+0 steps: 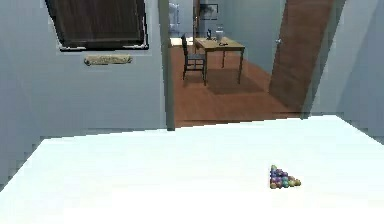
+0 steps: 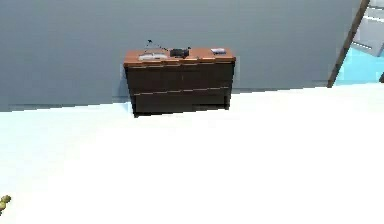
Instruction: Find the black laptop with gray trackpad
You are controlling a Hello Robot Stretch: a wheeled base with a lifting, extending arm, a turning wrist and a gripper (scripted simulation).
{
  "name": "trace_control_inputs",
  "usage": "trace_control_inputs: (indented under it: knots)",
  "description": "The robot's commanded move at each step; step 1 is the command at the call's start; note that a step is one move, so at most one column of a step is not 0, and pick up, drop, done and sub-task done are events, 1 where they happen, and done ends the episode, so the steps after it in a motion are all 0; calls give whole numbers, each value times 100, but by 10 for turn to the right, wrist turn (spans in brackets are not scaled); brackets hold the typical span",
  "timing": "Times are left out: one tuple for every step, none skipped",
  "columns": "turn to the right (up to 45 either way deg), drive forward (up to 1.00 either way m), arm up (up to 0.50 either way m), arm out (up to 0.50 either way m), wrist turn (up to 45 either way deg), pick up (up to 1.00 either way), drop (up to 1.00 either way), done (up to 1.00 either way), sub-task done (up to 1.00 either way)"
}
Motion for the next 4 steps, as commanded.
trace_control_inputs:
  knots:
    - [0,100,0,0,0,0,0,0,0]
    - [0,80,0,0,0,0,0,0,0]
    - [450,0,0,0,0,0,0,0,0]
    - [60,0,0,0,0,0,0,0,0]
